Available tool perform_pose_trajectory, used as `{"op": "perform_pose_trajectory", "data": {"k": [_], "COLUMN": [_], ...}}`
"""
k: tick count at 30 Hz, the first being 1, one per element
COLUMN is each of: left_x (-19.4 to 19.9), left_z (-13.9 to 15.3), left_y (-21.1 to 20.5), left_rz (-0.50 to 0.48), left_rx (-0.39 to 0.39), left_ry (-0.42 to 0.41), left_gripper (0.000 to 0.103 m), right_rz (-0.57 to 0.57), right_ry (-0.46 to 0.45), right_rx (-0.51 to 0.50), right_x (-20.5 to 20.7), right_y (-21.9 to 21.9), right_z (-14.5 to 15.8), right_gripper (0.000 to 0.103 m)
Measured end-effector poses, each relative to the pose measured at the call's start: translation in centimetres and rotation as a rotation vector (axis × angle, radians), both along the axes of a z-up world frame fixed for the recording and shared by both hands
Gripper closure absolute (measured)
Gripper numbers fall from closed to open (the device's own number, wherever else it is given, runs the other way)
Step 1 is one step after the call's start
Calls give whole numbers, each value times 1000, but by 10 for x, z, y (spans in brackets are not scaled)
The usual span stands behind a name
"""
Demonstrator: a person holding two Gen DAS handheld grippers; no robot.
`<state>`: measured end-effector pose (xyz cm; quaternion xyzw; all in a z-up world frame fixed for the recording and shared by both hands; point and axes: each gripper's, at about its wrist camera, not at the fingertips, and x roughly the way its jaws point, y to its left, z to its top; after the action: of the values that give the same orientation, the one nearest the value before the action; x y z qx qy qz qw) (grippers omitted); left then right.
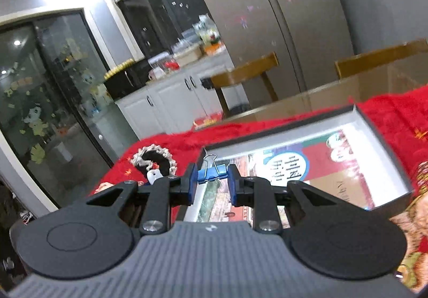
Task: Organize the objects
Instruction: 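Lift the black scrunchie with the left tool while the right tool carries the clip over the box, then open the left tool to drop the scrunchie in the box while the right tool releases the clip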
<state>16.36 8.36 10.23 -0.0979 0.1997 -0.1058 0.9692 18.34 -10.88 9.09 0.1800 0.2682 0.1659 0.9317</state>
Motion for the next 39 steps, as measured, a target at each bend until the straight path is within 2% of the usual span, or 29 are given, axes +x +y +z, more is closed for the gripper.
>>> {"op": "perform_pose_trajectory", "data": {"k": [2,8,10,15,17,21,26,32,39], "left_x": [11,26,28,34,34,34,37,40,45], "left_z": [-10,-35,-43,-62,-66,-73,-82,-84,-86], "left_y": [0,8,6,-2,-6,-6,-7,-5,-3], "left_rz": [3,-25,-28,-51,-45,-45,-31,17,0], "left_rx": [24,1,10,40,72,58,78,114,112], "left_ry": [40,78,85,97,78,82,102,86,97], "left_gripper": [76,76,76,76,76,76,76,75,75], "right_rz": [-15,-22,-27,-17,-2,-2,7,23,28], "right_ry": [33,109,143,182,197,225,248,247,256], "right_rx": [-1,11,-26,-26,-38,-42,-37,-42,-40], "right_x": [15,39,42,47,47,52,55,55,54], "right_y": [7,18,18,12,14,15,17,19,19], "right_z": [-12,-41,-44,-51,-53,-59,-66,-66,-66], "right_gripper": [76,76,76,76,76,76,76,76,76]}}
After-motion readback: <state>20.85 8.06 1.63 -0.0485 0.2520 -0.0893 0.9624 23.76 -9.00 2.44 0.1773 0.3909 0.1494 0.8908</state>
